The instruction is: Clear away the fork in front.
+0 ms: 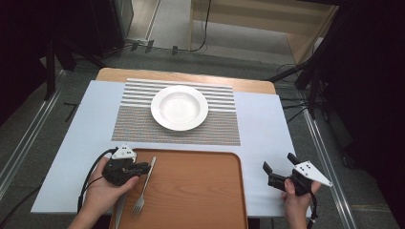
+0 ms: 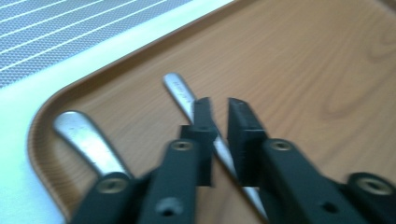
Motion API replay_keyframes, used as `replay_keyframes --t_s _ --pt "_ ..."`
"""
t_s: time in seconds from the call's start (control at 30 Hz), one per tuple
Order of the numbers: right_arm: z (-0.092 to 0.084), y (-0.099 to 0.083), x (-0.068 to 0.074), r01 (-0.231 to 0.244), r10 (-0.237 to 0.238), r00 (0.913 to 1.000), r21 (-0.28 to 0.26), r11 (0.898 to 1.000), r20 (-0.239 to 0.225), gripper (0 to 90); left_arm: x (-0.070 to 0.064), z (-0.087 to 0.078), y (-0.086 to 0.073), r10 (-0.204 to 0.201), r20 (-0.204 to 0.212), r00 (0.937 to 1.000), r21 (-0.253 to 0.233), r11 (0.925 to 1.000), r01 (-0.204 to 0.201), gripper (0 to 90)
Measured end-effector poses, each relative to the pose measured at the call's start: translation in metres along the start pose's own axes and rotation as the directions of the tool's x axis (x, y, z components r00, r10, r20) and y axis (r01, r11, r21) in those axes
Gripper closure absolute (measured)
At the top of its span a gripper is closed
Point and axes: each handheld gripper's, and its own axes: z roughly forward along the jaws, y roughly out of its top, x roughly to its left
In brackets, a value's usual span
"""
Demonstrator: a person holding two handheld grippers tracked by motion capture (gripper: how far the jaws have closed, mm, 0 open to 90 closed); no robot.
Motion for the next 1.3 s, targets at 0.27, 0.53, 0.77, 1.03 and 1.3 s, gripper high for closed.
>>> replay_keyframes --t_s 0.27,0.53,0.77,1.03,1.3 --pt "0.002 0.000 0.000 0.004 -0.004 1.0000 0.003 1.000 -0.001 0.0 -0.023 0.007 -0.009 0.063 0.061 0.9961 0.057 0.9961 -0.066 88.3" --pt "0.003 -0.001 0.000 0.007 -0.007 1.0000 0.008 1.000 -0.001 0.0 -0.017 0.012 -0.015 0.050 0.018 0.9986 0.095 0.9941 -0.051 88.3" --pt "0.003 -0.002 0.000 0.006 -0.006 1.0000 0.012 1.000 -0.001 0.0 -0.005 0.009 -0.015 0.000 0.003 1.0000 0.075 0.9972 0.000 88.3" --pt "0.005 -0.002 0.000 0.009 -0.009 1.0000 0.016 1.000 0.003 0.0 -0.005 0.028 0.007 0.073 -0.063 0.9954 0.081 0.9944 -0.068 88.1" --pt "0.005 -0.002 -0.001 0.004 -0.004 1.0000 0.016 1.000 0.006 0.0 0.005 0.029 0.008 0.038 -0.086 0.9956 0.058 0.9978 -0.033 88.2"
